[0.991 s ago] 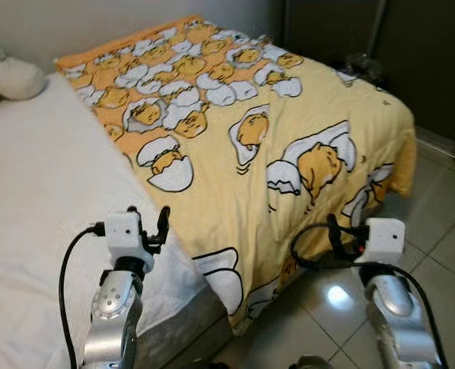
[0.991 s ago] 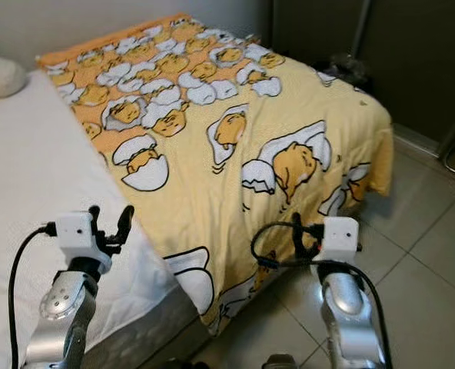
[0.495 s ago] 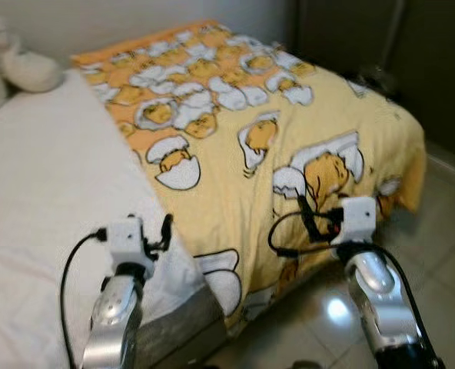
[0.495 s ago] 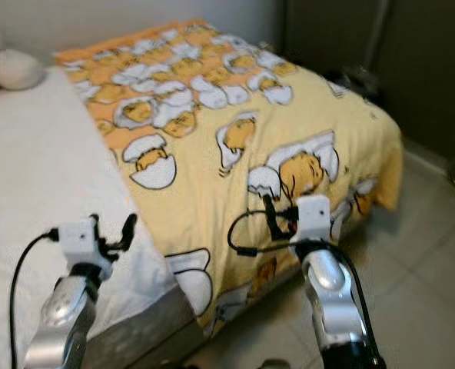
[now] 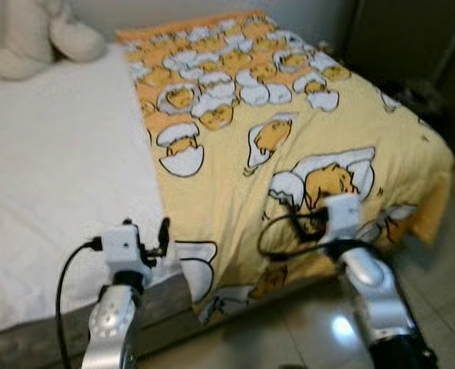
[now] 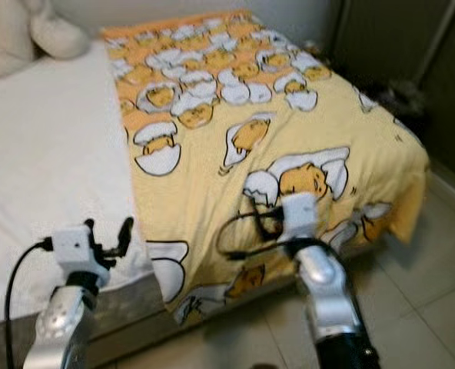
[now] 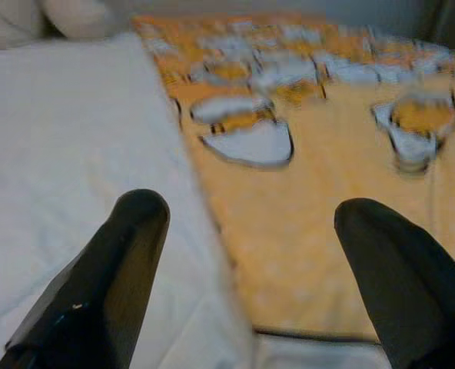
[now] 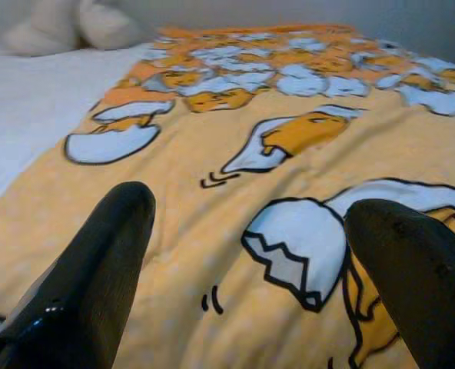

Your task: Clean up the room

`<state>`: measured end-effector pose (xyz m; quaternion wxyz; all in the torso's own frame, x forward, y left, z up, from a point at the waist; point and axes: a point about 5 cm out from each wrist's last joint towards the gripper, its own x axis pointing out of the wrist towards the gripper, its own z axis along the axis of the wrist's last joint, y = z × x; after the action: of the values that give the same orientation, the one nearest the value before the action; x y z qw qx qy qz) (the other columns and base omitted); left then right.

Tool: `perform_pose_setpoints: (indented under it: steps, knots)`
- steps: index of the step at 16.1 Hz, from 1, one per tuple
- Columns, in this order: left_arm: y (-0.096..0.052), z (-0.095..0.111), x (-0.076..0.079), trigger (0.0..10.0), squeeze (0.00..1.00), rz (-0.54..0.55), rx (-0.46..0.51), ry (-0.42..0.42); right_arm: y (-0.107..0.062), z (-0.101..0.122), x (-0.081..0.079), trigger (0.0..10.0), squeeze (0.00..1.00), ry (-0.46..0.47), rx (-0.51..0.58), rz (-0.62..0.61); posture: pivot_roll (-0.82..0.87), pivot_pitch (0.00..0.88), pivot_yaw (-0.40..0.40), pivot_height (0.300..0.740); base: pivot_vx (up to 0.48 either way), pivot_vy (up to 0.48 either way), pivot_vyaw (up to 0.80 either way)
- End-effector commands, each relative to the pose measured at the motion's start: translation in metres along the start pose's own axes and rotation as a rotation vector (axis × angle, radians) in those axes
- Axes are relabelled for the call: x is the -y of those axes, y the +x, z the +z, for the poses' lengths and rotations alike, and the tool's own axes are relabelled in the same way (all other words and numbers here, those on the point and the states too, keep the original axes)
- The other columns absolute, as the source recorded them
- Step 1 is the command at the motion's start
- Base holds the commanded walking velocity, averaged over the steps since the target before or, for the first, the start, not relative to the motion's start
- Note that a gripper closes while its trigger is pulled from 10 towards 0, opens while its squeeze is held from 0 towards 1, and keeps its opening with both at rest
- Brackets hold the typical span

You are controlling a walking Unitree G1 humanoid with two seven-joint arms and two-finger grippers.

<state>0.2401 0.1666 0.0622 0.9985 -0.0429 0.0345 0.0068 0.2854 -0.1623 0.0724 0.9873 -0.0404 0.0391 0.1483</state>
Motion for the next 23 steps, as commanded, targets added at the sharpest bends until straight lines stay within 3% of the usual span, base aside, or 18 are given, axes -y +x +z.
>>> perform_pose_setpoints:
  steps: [1,5,13,18,23]
  knots:
    - [-0.001,-0.002,-0.003,10.0,0.0,0.025,-0.016,-0.004,0.0,-0.002,-0.001,10.0,0.0,0.002,-0.007,0.013,-0.12,0.0,0.088,0.74,0.0,0.469,0.46]
    - [-0.001,-0.005,-0.007,10.0,0.0,0.061,-0.04,-0.014,0.001,-0.006,-0.003,10.0,0.0,0.011,-0.022,0.022,-0.12,0.0,0.096,0.74,0.0,0.47,0.46]
    - [0.007,0.003,-0.007,10.0,0.0,0.049,-0.025,0.047,0.007,-0.001,-0.007,10.0,0.09,0.0,-0.004,0.064,-0.12,0.0,0.096,0.74,0.0,0.0,0.46]
    - [0.006,0.001,-0.007,10.0,0.0,0.068,-0.031,0.053,0.01,-0.002,-0.015,10.0,0.11,-0.003,-0.007,0.106,-0.11,0.0,0.087,0.74,0.258,-0.391,0.46]
    - [0.002,-0.003,-0.01,10.0,0.0,0.091,-0.051,0.024,0.008,-0.003,-0.012,10.0,0.11,-0.011,-0.016,0.121,-0.1,0.0,0.074,0.74,0.0,-0.448,0.46]
